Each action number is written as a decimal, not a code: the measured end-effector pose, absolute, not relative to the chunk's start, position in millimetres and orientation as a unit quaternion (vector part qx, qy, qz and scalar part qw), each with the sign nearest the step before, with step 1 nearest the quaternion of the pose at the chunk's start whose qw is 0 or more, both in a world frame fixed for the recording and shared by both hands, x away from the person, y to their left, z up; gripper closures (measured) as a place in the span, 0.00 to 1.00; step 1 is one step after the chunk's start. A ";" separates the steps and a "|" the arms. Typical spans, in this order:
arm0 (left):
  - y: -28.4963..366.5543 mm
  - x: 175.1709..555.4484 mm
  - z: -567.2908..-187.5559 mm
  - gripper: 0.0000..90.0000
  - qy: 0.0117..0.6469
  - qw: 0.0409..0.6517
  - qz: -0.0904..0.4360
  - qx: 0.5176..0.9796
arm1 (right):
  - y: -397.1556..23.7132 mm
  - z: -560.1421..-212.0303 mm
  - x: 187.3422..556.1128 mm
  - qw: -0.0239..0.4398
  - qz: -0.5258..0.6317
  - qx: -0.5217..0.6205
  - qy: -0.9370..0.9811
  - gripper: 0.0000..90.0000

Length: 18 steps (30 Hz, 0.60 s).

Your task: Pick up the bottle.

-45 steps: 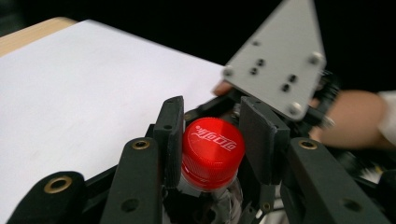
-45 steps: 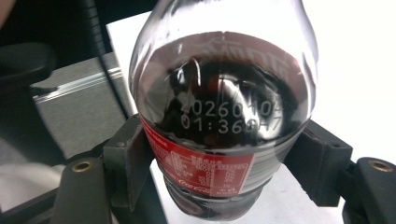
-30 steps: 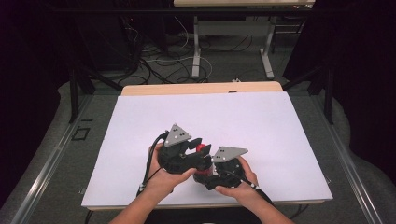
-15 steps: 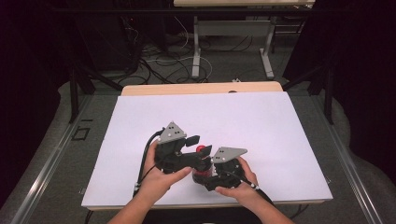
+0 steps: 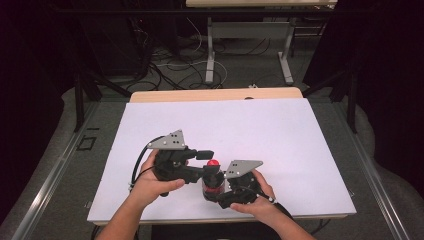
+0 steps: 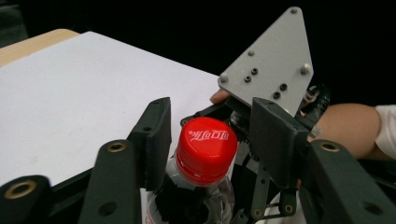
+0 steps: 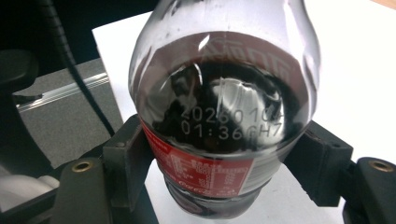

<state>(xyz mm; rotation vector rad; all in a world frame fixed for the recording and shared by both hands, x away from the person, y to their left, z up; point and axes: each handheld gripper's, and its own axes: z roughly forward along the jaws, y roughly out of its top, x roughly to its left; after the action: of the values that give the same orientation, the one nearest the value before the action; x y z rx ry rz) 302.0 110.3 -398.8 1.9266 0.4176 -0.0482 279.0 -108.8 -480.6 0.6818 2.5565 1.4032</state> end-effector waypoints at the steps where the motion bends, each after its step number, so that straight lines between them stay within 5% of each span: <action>1: 111.1 303.1 -399.6 0.60 0.172 0.552 -0.025 0.816 | -108.6 -480.9 278.9 0.072 0.470 0.223 0.851 0.32; 11: 109.1 302.6 -402.6 0.67 0.156 0.555 -0.038 0.816 | -107.3 -481.3 277.6 0.063 0.474 0.214 0.852 0.32; 18: 106.5 298.2 -400.9 0.68 0.181 0.545 0.007 0.819 | -108.5 -481.7 278.9 0.067 0.467 0.227 0.852 0.32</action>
<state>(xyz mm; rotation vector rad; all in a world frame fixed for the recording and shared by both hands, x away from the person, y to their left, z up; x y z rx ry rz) 298.2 106.5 -400.9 1.9415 0.4300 0.0163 278.9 -108.5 -481.7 0.6845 2.5680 1.4078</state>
